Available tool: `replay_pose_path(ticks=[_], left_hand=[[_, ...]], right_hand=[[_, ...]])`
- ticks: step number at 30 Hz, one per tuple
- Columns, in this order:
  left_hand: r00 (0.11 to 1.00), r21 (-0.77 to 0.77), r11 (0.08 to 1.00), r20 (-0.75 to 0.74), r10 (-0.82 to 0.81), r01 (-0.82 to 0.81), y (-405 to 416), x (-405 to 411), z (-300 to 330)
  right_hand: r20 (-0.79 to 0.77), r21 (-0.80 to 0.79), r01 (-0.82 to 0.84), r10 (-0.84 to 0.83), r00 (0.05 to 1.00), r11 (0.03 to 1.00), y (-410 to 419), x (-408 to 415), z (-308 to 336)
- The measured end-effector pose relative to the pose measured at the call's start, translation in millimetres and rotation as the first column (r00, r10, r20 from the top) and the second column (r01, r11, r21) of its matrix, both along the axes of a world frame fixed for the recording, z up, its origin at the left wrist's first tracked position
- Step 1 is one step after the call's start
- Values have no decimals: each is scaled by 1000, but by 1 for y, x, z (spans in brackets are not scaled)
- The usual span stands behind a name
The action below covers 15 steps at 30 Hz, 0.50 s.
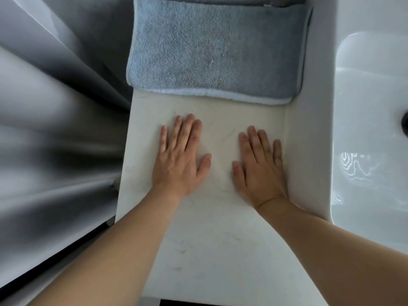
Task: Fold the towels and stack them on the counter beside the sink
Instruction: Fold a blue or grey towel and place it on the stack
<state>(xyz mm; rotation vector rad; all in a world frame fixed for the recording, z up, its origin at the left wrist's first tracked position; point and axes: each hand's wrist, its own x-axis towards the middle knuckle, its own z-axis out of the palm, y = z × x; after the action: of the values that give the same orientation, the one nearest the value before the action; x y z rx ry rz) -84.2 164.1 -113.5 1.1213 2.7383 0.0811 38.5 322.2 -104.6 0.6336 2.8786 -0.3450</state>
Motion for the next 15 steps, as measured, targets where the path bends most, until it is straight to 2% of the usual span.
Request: replay_pose_path(ticks=[9,15], left_hand=[[1000,20,1000,-7,11,-11,-1,0,0],[998,84,996,-61,22,-17,-1,1,-5]], right_hand=[[-8,-11,21,-21,1000,1000,-1,0,4],[-87,0,28,-28,996,1000,-3,3,-3]])
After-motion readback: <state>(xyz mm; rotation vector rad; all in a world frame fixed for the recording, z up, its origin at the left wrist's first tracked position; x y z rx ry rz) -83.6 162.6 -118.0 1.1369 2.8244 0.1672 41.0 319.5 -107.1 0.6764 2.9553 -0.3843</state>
